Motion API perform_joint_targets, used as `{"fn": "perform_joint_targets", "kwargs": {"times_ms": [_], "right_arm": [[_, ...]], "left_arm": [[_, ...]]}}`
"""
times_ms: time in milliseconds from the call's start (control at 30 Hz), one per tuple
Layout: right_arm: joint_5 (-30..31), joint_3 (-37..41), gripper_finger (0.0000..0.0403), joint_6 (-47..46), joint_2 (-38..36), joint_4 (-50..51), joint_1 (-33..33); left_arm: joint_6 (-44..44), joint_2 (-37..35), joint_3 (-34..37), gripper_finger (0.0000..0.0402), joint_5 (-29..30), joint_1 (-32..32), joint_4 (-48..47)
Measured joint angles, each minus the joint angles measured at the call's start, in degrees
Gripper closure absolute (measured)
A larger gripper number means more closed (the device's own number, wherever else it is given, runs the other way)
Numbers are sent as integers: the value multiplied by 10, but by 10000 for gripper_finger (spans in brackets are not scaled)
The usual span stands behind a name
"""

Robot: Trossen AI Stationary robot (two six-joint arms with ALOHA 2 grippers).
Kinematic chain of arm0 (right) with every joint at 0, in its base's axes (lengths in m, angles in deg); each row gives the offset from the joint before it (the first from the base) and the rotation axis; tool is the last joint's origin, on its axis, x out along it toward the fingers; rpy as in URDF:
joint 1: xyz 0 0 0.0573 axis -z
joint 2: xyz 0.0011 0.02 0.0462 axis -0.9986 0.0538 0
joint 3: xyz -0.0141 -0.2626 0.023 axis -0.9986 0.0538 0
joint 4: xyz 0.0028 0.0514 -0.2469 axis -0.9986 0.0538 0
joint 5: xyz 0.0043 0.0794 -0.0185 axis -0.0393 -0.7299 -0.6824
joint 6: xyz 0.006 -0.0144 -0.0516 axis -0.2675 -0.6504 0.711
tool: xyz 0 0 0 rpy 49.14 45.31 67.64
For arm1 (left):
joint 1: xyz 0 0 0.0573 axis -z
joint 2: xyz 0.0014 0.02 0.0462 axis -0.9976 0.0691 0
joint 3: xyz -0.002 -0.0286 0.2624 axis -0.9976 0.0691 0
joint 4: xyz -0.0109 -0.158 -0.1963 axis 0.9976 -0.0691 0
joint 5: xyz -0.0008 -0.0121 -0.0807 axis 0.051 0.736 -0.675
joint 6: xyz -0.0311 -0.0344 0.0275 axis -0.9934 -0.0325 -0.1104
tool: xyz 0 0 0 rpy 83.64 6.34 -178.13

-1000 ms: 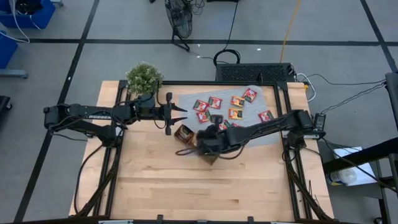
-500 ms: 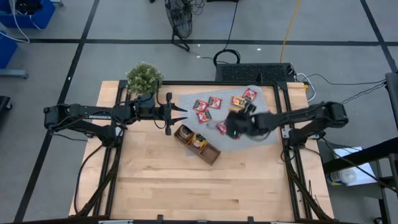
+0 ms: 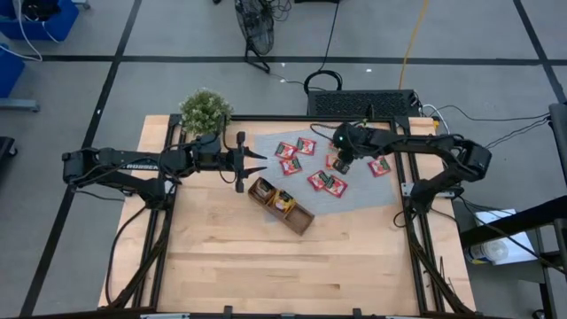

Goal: Pick & Place Tea
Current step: Put the yellow tea bag into the middle section of the wooden organizer

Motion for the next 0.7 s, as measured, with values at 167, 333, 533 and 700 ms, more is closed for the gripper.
{"fn": "perform_joint_targets", "kwargs": {"times_ms": [167,333,533,700], "right_arm": [[49,7,242,106,0,1,-8],[56,29,216,189,0,-36,-6],[55,62,209,227,2,-87,0],[28,80,210,242,2,-131,6]], "left_arm": [[0,0,0,270,0,0,0],[0,0,0,270,0,0,0],[0,0,0,270,0,0,0],[0,0,0,270,0,0,0]]}}
